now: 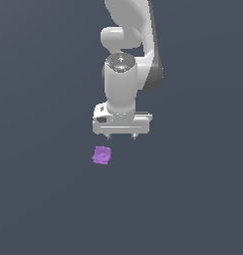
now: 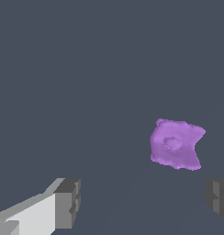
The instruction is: Pick up the object and move it to a goal position.
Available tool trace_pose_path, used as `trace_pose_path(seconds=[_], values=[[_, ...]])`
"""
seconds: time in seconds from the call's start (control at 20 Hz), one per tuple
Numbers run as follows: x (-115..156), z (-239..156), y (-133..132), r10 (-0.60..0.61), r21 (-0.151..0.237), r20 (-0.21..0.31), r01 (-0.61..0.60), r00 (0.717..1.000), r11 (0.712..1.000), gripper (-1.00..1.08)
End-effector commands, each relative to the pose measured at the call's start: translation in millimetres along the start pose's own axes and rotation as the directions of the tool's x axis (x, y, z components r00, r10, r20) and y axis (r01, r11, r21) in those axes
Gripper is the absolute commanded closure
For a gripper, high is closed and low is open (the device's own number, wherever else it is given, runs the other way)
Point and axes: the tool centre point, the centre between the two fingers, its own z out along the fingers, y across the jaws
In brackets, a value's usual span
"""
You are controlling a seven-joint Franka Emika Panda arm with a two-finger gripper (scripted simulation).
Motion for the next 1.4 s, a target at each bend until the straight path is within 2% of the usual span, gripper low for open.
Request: trace_pose_path(seconds=[0.0, 0.5, 0.75, 1.05, 1.35], values=[[0, 0, 0, 0.0, 0.0, 0.0, 0.0, 1.0, 1.0, -1.0], [-1, -4, -5, -0.033, -0.005, 0.003, 0.033, 0.999, 0.999, -1.0], [-3, 1, -5, -0.052, -0.026, 0.017, 0.052, 0.999, 0.998, -1.0], [-9, 16, -3, -0.1, -0.083, 0.057, 0.104, 0.993, 0.991, -1.0], [-19, 38, 1, -0.174, -0.173, 0.125, 0.194, 0.977, 0.966, -1.0]])
